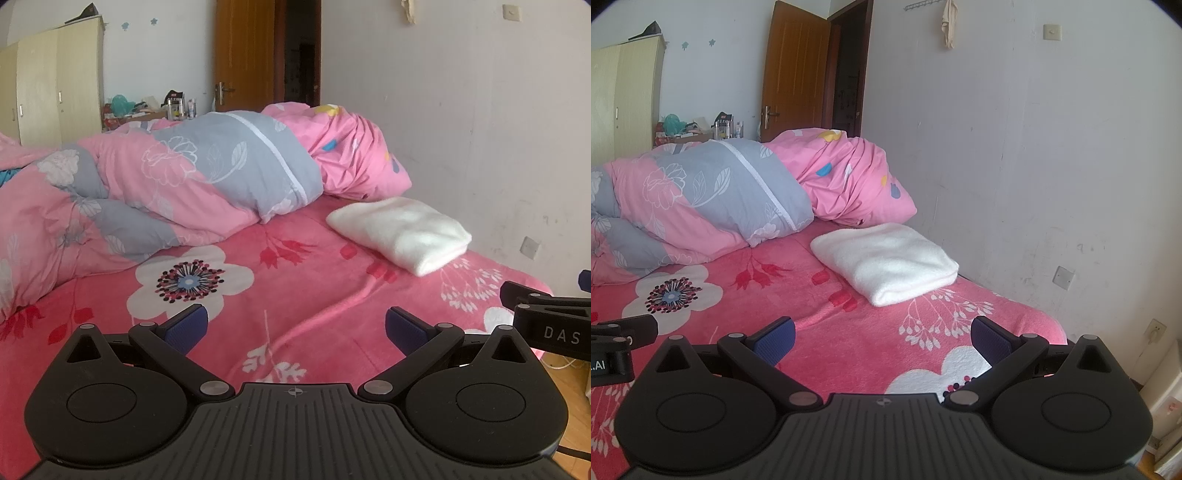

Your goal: Fold clothes

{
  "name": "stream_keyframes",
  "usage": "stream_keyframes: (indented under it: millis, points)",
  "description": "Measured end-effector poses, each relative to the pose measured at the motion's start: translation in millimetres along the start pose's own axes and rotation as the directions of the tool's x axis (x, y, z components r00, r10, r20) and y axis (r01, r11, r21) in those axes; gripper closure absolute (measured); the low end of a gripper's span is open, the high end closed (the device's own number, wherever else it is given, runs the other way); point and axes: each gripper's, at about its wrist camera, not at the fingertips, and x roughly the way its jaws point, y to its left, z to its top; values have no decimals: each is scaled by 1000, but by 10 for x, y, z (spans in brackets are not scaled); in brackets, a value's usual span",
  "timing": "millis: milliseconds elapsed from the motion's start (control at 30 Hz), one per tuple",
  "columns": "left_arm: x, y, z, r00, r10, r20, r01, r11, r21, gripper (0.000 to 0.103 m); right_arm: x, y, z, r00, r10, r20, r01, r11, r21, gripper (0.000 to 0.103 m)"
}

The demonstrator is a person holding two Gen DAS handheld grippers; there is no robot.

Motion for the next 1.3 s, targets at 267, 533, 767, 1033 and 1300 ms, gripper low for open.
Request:
stream_keyframes:
  millis: [267,533,767,1033,1300]
  points:
    - [4,-2,13,1000,2,1,-2,1000,-1,0,-6,-4,0,1000,3,0,-3,1000,1,0]
    - [2,-9,18,1000,4,3,-4,1000,0,0,-3,-3,5,1000,5,0,-5,1000,-2,0]
    - [-2,-1,19,1000,3,2,-3,1000,-2,0,4,3,11,1000,7,0,-7,1000,-5,0]
    - [5,13,13,1000,5,1,-5,1000,-4,0,1,24,14,1000,9,0,-9,1000,-12,0]
    - [5,19,8,1000,4,1,-4,1000,-5,0,3,26,14,1000,10,0,-10,1000,-15,0]
